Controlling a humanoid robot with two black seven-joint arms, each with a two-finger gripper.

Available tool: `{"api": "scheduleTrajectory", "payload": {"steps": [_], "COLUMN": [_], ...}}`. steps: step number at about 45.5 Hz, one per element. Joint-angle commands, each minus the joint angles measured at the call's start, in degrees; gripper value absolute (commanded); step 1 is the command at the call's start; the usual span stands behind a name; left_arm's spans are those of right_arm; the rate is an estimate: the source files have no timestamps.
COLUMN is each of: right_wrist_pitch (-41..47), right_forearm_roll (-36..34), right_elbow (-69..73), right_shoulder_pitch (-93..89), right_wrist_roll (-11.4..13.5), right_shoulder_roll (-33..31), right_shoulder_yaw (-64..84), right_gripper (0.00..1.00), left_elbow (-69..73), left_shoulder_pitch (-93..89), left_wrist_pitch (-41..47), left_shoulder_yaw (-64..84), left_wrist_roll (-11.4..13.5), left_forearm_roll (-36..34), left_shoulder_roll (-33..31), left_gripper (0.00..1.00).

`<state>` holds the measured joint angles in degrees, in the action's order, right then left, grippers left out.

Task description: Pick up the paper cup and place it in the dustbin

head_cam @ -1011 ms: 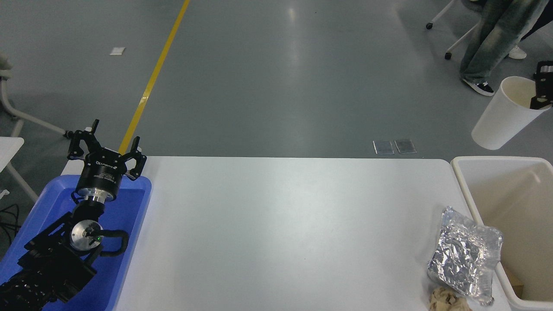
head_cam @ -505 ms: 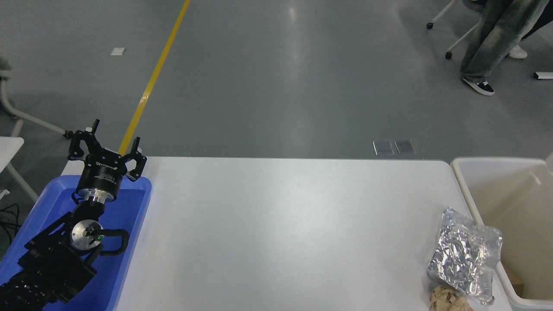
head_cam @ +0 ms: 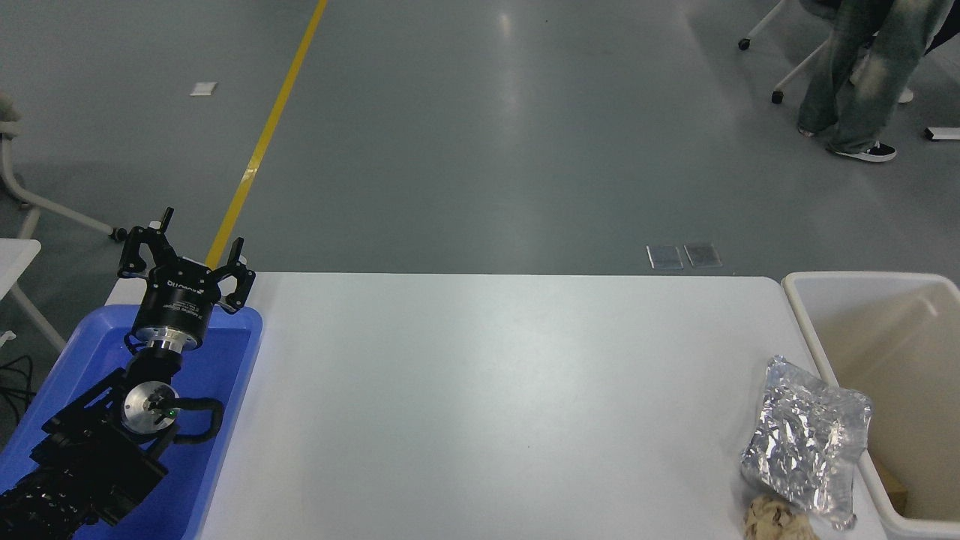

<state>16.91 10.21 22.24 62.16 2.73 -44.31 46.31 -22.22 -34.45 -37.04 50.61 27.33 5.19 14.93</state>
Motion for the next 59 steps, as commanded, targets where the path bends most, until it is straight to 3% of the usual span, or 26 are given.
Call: {"api": "scheduleTrajectory", "payload": {"steps": [1, 10, 23, 24, 27, 31, 32, 45, 47, 51, 59], "right_wrist_pitch": [-10.2, -14.9, -17.5, -17.7, -19.6, -25.8, -26.4, -26.7, -26.6, -26.4, -23.8], "right_forearm_roll": [-0.1, -0.2, -0.5, -0.5, -0.5, -0.5, -0.5, -0.6, -0.5, -0.5, -0.2], "right_elbow": [-12.7, -20.9, -21.2, -21.2, -21.2, -20.7, -20.6, -14.2, -11.2, -2.6, 13.9], "right_shoulder_pitch": [-18.5, -25.4, -27.4, -27.3, -27.1, -27.5, -27.5, -25.0, -22.7, -18.4, -10.3], "right_wrist_roll": [0.0, 0.0, 0.2, 0.1, 0.1, 0.2, 0.2, 0.3, 0.4, 0.7, 0.8], "right_shoulder_roll": [8.1, 14.9, 15.6, 15.6, 15.6, 15.6, 15.6, 14.6, 13.1, 7.9, -0.8], "right_shoulder_yaw": [-15.4, -18.4, -18.4, -18.4, -18.2, -18.4, -18.4, -18.4, -18.4, -18.3, -15.9], "right_gripper": [0.0, 0.0, 0.0, 0.02, 0.4, 0.74, 0.76, 0.83, 0.85, 0.97, 1.0], "left_elbow": [0.0, 0.0, 0.0, 0.0, 0.0, 0.0, 0.0, 0.0, 0.0, 0.0, 0.0], "left_shoulder_pitch": [0.0, 0.0, 0.0, 0.0, 0.0, 0.0, 0.0, 0.0, 0.0, 0.0, 0.0], "left_wrist_pitch": [-0.1, -0.1, -0.1, -0.1, -0.1, -0.1, -0.1, -0.1, -0.1, -0.1, -0.1], "left_shoulder_yaw": [0.0, -0.1, -0.1, -0.1, -0.1, -0.1, -0.1, -0.1, -0.1, -0.2, -0.2], "left_wrist_roll": [0.0, 0.0, 0.0, 0.0, 0.0, 0.0, 0.0, 0.0, 0.0, 0.0, 0.0], "left_forearm_roll": [0.0, 0.0, 0.0, 0.0, 0.0, 0.0, 0.0, 0.0, 0.0, 0.0, 0.0], "left_shoulder_roll": [0.0, 0.0, 0.0, 0.0, 0.0, 0.0, 0.0, 0.0, 0.0, 0.0, 0.0], "left_gripper": [0.98, 0.98, 0.98, 0.98, 0.98, 0.98, 0.98, 0.98, 0.98, 0.98, 0.98]}}
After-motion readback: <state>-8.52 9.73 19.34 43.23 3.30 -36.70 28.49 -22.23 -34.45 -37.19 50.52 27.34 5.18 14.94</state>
